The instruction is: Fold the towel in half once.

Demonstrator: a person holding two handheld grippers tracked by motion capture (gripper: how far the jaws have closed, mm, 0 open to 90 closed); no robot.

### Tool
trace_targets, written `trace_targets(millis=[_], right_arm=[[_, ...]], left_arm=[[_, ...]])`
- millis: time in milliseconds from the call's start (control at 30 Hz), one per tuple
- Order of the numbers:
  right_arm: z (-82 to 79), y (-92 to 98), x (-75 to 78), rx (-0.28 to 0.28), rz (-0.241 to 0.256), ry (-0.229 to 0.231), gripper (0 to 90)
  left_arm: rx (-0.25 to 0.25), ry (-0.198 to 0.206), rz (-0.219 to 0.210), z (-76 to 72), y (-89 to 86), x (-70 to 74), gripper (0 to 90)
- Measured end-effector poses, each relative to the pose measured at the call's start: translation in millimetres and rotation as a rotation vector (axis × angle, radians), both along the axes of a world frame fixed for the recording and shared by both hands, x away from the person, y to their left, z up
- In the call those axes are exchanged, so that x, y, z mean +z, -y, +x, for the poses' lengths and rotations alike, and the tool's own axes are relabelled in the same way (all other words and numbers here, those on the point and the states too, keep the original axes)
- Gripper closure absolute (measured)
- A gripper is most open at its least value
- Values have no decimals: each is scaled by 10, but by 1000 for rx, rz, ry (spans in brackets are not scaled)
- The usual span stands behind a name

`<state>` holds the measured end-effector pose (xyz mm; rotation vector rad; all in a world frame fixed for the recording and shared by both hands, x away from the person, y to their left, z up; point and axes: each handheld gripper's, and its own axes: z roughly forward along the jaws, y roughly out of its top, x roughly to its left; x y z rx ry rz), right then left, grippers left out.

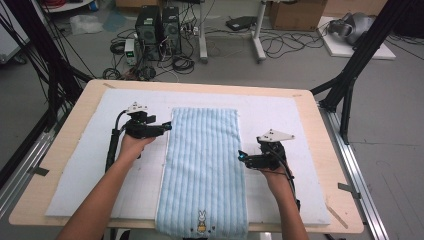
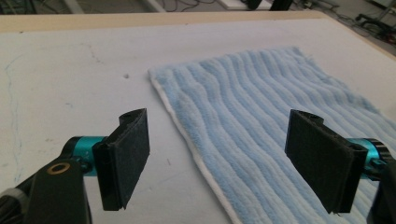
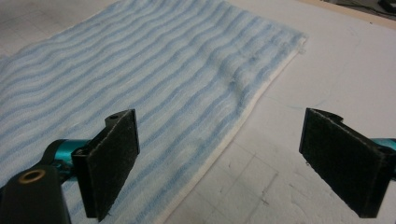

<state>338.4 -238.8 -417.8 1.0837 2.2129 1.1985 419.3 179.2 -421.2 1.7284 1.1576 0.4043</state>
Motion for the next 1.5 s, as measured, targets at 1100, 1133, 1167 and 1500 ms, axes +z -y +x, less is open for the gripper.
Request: trace_targets(millis=[1100, 1133, 1167, 1500], right_arm=[[30, -40, -51, -21, -22, -34, 114], [35, -37, -55, -17, -27, -34, 114], [38, -40, -58, -19, -27, -35, 114], [234, -92, -111, -71, -8, -44, 114]], left_arm=[[-126, -2, 273, 125, 362, -290, 707], [-127, -4, 264, 124, 365, -291, 754], [-123, -8, 252, 124, 368, -291, 812], [-111, -32, 153, 146, 270, -267, 857]])
